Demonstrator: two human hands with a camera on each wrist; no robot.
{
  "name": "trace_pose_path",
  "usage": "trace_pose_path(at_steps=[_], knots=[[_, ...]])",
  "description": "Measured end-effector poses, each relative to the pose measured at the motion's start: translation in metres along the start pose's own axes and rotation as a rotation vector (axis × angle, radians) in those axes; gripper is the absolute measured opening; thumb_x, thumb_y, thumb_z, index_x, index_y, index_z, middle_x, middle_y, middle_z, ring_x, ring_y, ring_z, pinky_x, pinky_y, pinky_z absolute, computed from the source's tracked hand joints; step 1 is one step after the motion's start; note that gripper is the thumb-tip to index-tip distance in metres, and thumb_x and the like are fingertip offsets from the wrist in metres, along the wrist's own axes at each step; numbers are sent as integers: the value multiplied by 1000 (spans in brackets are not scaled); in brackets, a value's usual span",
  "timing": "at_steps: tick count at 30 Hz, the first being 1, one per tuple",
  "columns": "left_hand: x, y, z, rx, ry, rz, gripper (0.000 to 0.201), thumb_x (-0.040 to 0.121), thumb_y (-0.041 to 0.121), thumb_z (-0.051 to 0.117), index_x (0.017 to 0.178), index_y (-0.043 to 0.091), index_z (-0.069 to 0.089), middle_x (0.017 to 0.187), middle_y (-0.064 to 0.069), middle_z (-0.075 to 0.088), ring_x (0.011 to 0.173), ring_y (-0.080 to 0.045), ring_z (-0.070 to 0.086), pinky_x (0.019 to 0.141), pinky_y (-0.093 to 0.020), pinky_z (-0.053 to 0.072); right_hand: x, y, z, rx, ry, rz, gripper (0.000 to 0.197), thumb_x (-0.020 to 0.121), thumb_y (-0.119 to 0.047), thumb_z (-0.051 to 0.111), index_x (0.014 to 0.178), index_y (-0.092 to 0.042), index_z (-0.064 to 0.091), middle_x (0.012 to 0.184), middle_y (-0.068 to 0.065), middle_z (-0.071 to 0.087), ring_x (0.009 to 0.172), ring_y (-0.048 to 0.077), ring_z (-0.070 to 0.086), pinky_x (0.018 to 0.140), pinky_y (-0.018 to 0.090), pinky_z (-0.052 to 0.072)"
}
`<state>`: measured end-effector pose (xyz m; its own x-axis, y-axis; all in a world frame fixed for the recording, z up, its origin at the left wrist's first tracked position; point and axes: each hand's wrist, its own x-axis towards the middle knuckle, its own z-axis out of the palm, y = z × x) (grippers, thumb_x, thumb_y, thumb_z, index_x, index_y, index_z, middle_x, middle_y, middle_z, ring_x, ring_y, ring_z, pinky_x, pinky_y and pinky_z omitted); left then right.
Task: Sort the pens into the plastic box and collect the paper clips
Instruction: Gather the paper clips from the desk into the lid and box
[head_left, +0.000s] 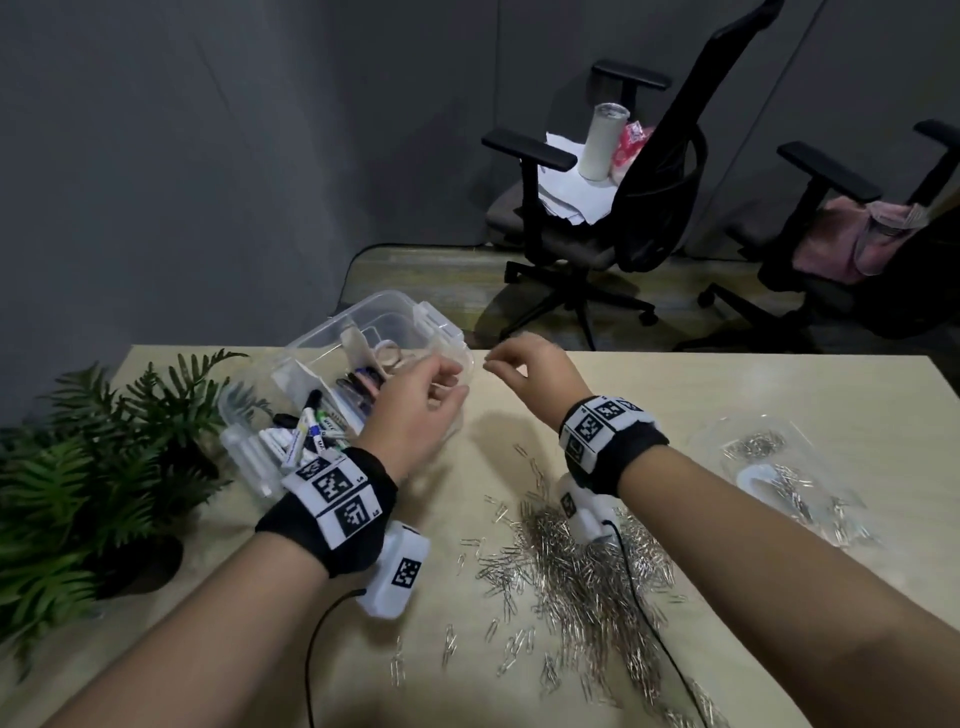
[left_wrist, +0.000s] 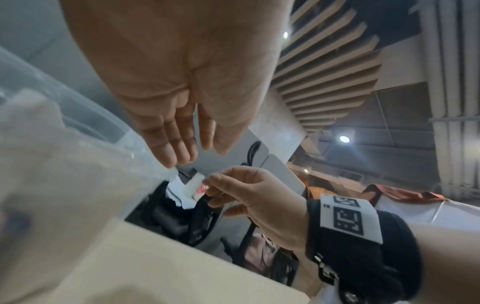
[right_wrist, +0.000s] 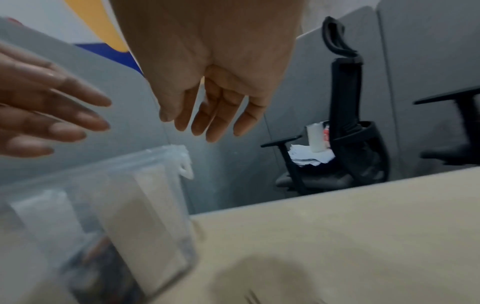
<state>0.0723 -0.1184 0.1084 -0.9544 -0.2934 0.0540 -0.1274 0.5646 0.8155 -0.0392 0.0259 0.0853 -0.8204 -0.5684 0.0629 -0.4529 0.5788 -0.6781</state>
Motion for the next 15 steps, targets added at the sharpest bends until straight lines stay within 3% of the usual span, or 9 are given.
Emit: trace_pose_path(at_steps=[4,7,12,15], knots=[[-16,-6,46,53,-176,-22,26,91,26,61,115,17,59,113,-1,59,97,-11,57,89,-28,49,-47,60,-6,-128,-77,149,20,90,-32,62,91,-16,73,93,5,63,84,24,60,81,38,48],[-25,-21,82,167,-314,-67,35,91,31,59,124,20,54,127,0,50,111,-11,50,100,-27,41,-86,97,-5,-175,-145,246,25,92,-39,57,97,-18,72,100,3,63,90,21,60,84,37,49],[-29,-42,126,251,-427,-154,48,92,29,57,136,16,43,147,-5,32,129,-16,39,107,-25,26,-137,140,-2,-197,-297,461,52,89,-43,60,133,-19,49,138,2,47,121,20,50,104,36,41],[-20,-55,146,369,-447,-118,59,92,32,57,144,15,34,156,-8,20,141,-23,25,115,-33,19,-159,156,2,-211,-342,500,69,86,-46,62,144,-21,35,155,5,26,139,23,30,116,39,26]])
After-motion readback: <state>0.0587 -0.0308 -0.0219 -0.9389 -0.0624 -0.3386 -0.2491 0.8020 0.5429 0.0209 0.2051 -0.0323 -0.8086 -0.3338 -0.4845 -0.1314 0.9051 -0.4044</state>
